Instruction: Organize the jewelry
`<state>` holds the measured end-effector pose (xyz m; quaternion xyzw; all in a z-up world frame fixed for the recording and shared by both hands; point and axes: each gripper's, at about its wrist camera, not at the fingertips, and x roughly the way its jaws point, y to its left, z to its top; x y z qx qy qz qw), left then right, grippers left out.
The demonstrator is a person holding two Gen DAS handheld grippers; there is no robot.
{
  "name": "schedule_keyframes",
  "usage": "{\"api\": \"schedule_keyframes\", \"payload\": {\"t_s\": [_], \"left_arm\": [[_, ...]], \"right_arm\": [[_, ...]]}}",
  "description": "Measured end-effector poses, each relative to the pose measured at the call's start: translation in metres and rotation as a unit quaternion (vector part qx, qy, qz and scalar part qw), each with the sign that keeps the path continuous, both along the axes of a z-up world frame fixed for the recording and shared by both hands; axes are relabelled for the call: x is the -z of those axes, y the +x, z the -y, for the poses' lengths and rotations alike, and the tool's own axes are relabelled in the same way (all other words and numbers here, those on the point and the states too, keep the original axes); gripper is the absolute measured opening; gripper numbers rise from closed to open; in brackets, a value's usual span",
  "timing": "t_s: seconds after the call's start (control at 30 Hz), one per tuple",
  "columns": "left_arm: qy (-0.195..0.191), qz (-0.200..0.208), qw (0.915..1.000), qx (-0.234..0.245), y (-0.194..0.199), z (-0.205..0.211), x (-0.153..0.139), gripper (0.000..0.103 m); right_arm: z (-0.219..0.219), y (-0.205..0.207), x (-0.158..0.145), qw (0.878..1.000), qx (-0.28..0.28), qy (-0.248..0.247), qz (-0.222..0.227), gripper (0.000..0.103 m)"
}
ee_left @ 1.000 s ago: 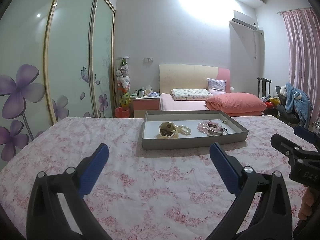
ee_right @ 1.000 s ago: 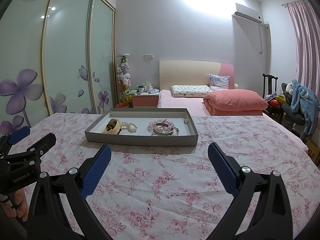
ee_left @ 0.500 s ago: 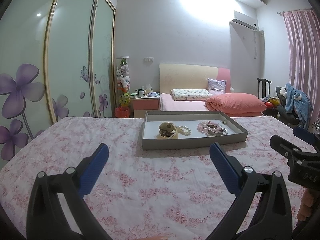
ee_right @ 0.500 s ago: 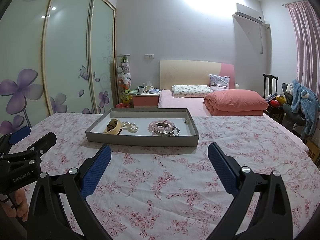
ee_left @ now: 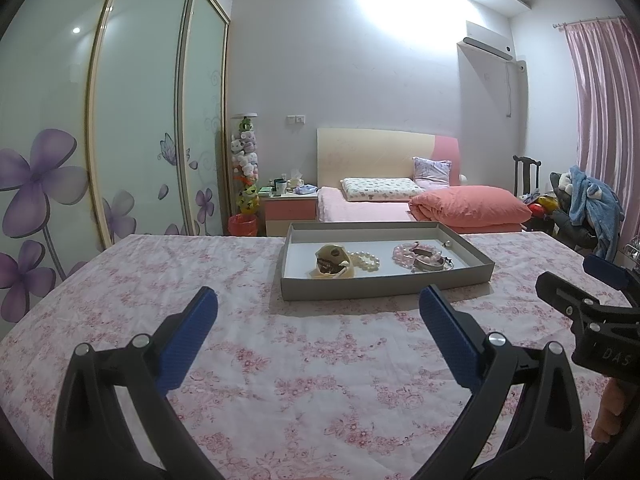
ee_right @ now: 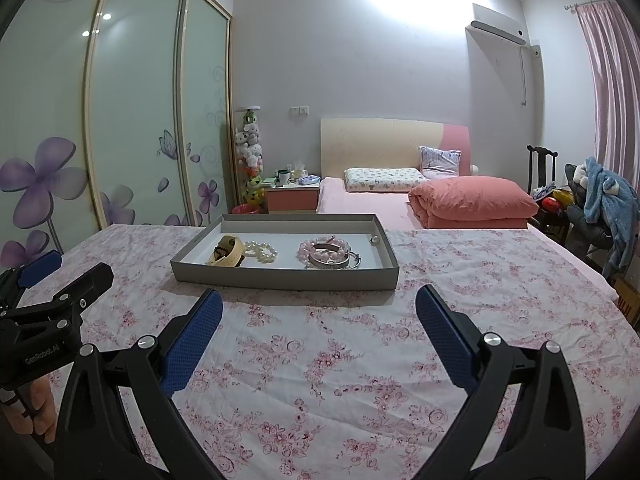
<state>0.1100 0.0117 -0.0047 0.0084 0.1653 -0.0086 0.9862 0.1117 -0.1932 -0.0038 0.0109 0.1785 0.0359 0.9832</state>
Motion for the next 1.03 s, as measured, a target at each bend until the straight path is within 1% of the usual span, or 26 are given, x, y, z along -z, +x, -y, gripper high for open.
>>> {"api": "schedule_keyframes", "payload": {"t_s": [0.8, 1.03], "left_arm": [[0.004, 0.006, 0.9999, 0.007, -0.0034, 0.0052, -0.0025, 0.099], [-0.002, 0.004, 1.0000, 0.006, -0.0026, 0.0048, -0.0030, 0.099]], "right_arm": [[0.0010, 0.0008, 0.0008, 1.000, -0.002, 0.002, -0.004, 0.097], [0.0005, 0.0003, 0.0009, 1.000, -0.002, 0.003, -0.004, 0.097]]}}
